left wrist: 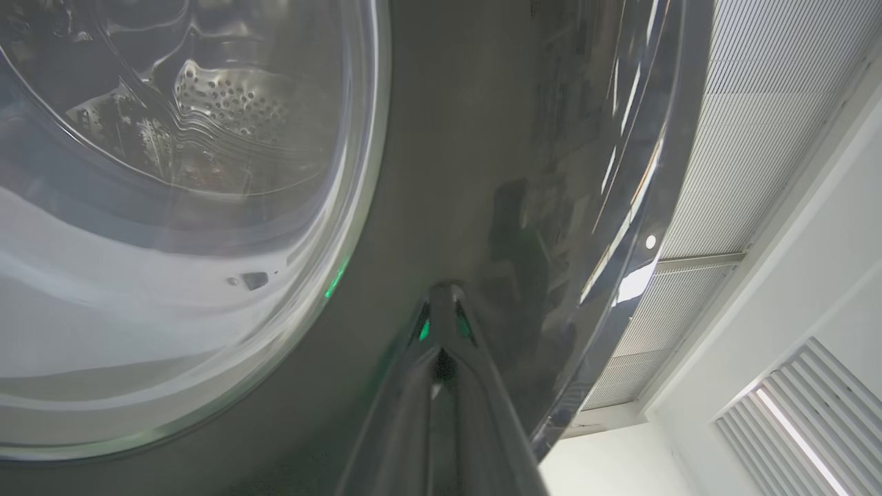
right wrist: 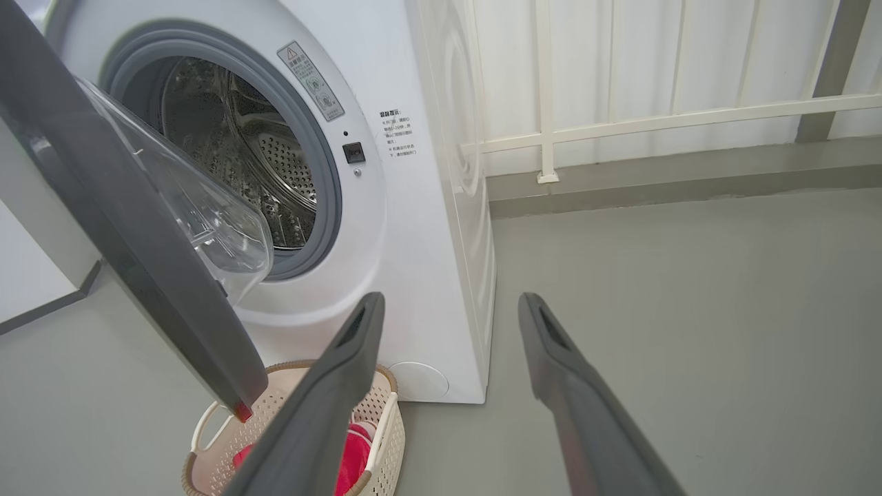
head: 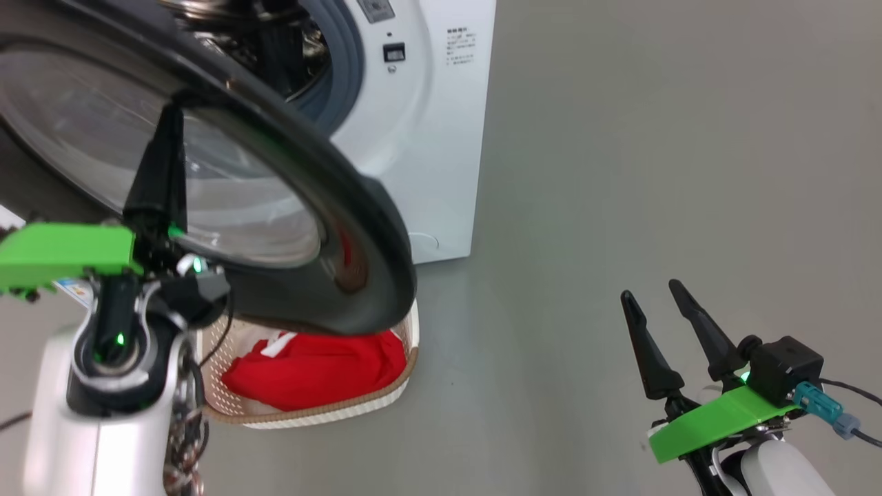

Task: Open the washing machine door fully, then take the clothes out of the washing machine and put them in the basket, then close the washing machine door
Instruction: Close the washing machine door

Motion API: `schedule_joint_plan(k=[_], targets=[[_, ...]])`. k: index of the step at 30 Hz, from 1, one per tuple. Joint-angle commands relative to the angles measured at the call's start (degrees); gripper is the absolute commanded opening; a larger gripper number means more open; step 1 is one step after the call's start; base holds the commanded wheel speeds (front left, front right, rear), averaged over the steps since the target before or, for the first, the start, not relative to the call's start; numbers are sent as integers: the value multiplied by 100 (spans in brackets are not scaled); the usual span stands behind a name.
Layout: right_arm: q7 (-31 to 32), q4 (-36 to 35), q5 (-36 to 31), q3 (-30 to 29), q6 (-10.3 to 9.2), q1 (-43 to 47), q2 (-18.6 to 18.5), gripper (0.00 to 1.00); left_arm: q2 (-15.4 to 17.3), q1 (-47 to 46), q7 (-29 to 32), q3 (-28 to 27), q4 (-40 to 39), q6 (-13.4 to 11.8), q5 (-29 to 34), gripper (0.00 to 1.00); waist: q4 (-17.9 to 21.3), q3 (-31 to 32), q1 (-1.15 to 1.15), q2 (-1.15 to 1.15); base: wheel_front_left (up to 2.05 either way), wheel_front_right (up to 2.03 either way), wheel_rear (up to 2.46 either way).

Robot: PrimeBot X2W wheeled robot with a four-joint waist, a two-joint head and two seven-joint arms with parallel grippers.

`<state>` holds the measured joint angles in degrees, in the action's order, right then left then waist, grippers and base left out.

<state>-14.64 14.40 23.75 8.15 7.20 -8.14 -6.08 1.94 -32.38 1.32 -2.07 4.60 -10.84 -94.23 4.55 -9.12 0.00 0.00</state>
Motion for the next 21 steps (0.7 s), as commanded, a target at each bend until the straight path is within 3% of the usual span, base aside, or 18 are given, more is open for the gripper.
schedule_joint_plan(k=[1,21], targets=[[-36,-159,44,122,29,-180,-61,100,94,-310,-13,-105,-57,80,-9,0,64,-117,0,0,0,0,0],[-36,-189,97,240,29,-380,-119,100,119,-1877,223,-224,1694,618,-308,0,180,-452,0,0,0,0,0]])
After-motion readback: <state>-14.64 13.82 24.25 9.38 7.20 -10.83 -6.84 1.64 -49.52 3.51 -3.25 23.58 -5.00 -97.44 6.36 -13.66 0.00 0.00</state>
